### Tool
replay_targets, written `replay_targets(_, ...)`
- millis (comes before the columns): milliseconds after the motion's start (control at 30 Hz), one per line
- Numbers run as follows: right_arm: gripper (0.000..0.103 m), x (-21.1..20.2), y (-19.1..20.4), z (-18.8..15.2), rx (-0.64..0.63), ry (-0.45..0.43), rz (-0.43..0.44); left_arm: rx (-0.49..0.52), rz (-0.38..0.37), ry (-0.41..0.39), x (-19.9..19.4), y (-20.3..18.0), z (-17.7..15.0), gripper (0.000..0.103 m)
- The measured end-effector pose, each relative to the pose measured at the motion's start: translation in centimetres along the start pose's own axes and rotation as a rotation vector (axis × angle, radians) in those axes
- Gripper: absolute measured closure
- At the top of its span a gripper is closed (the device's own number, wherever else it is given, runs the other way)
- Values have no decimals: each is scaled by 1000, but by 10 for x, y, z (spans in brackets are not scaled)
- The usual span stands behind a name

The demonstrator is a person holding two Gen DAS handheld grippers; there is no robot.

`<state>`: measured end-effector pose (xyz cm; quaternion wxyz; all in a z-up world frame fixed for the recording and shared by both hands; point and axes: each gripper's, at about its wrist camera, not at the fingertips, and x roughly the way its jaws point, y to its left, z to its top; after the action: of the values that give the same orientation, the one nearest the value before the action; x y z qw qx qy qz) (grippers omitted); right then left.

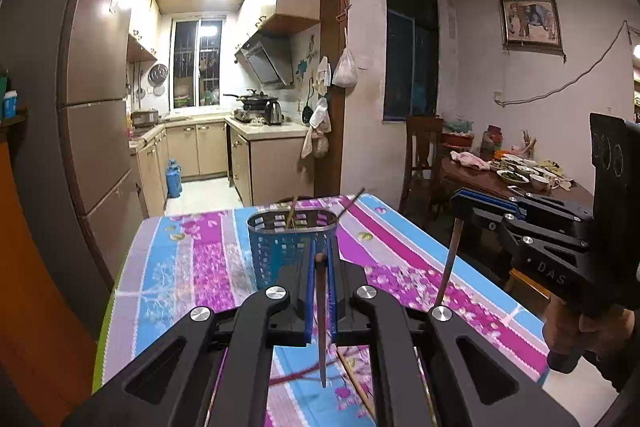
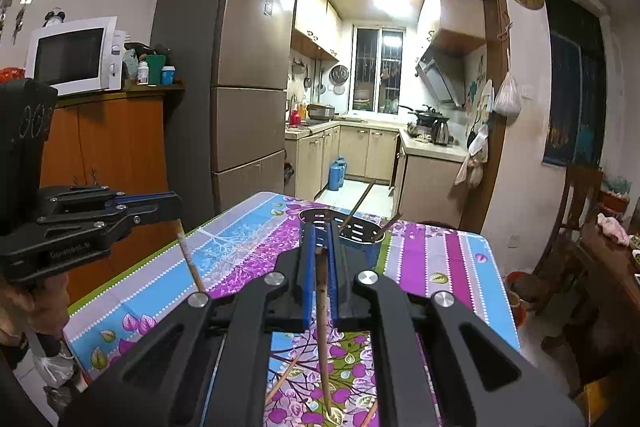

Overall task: Organize utensils
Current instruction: 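Lift both chopsticks and carry them over the blue holder, then lower both chopsticks into the holder and open both grippers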

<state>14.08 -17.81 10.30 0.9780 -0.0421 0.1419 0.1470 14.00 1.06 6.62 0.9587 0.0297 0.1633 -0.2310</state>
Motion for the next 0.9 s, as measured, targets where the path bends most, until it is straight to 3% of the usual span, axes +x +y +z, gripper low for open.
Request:
replay_targets(267, 98, 25, -14, 52, 32, -47, 15, 44, 51, -118, 28, 9, 65, 96)
replay_targets(567, 98, 57, -41, 123, 91, -213, -18, 40, 103, -271, 68, 25, 144, 96)
replay_targets(700, 98, 85, -62, 136, 150, -256, -26, 30, 116, -274, 99, 36, 160, 96)
replay_targets(900, 98, 142, -79, 119, 188, -222, -54, 9, 109, -178, 157, 56, 150, 96)
